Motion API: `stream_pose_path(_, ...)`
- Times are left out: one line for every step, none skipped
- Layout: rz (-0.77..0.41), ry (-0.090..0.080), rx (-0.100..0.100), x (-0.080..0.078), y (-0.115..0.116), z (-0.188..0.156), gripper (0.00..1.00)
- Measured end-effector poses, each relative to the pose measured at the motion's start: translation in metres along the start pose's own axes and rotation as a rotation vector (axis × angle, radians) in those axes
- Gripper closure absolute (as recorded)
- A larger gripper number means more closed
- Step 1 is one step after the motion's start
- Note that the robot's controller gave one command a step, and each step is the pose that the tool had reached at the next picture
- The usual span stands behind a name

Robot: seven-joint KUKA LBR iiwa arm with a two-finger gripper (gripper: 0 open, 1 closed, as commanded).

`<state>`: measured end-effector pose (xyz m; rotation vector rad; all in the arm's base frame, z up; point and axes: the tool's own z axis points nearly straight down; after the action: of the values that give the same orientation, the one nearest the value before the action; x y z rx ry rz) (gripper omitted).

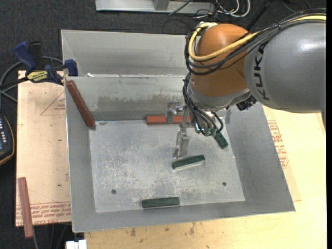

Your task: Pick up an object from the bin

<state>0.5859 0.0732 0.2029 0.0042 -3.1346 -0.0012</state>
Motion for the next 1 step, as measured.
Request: stream_pose_path(-0.289, -0.002, 0.002, 0.0215, -0.0895, 0.0886, 0.00)
